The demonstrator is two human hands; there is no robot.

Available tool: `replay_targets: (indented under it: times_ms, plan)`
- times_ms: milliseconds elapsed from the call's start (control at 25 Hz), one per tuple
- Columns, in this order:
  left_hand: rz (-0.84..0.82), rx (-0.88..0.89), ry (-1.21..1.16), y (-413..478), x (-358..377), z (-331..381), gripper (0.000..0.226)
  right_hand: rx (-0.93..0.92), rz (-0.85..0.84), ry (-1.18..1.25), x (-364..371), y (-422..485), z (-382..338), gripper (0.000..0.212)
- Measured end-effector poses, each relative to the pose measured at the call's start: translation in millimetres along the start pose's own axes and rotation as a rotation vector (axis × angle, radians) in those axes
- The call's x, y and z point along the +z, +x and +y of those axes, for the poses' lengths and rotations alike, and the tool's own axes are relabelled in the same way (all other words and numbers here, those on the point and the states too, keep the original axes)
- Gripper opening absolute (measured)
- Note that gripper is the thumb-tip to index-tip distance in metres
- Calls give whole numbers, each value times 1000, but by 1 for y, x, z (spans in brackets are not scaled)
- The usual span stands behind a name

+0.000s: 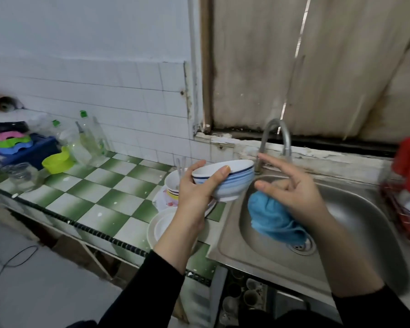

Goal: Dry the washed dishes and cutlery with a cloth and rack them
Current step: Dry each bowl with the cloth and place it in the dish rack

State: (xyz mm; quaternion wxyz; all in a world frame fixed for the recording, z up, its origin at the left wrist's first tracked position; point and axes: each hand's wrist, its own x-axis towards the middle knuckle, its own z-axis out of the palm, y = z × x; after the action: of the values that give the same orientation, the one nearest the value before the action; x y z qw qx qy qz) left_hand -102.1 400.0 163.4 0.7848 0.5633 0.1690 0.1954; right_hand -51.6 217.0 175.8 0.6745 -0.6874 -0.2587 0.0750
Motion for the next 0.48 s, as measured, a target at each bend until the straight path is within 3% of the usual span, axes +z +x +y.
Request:
replay_targets:
  times_ms: [80,200,320,480]
  plan:
    - [-54,-93,-80,-22,34,-4,83,-33,39,-114,-19,-30,-5,86]
    - [-189,-193,-162,-55,78,-12,74,-150,174,-525,-53,-75,-13,103]
    - [-316,-264,-113,-92,114,-22,86,-259,252,-720,-83,-115,-20,98]
    - [-476,-268,9,-130,150,-40,76,-202,369,-672,-124,-163,-27,85]
